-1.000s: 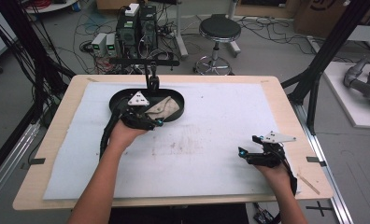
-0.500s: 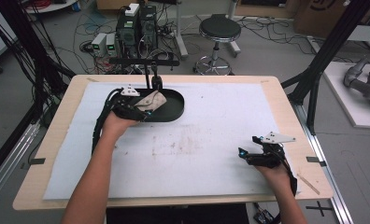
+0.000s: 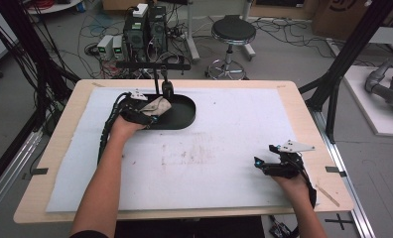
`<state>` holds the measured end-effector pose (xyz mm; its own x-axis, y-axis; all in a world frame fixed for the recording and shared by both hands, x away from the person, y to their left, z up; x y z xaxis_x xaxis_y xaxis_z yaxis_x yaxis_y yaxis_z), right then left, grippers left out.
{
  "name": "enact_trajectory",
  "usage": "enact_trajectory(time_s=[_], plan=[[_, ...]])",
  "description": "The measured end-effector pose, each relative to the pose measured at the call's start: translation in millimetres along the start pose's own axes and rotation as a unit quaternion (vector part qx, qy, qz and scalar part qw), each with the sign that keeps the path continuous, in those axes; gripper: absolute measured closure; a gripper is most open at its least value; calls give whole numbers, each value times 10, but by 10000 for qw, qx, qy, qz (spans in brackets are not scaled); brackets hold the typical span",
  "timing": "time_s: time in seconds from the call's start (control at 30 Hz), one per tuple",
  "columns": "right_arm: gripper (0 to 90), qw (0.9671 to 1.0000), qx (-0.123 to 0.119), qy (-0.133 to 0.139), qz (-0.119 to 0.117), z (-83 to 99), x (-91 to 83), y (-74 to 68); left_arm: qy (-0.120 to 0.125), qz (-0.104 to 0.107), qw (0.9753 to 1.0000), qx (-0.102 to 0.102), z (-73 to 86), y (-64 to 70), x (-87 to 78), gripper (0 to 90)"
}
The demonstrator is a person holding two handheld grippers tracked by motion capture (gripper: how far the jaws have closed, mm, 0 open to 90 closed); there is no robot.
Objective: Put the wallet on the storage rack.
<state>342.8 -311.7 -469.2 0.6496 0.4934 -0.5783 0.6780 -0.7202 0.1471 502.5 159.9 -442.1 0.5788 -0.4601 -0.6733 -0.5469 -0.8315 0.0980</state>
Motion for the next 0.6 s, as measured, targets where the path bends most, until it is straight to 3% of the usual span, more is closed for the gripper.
enact_trajectory(time_s=[0.17,0.6], plan=[[194,10000,-9,-15,4,2,7,2,-169,-85,9998,44,-56,-55,102,355],[194,10000,19,-26,17,25,0,27,-544,-148,9983,-141,-52,-145,287,339]])
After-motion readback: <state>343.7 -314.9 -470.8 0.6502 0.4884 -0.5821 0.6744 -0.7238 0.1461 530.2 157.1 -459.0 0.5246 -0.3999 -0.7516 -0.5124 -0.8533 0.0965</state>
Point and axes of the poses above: each handheld gripper's, and its own axes: x roughly forward along the jaws, z roughly out of its underside, y roughly to its right, the point moved 4 cm from there along x, roughly forward along the jaws, and after that the axes turned 12 degrees about -x, right-handed, at the moved point
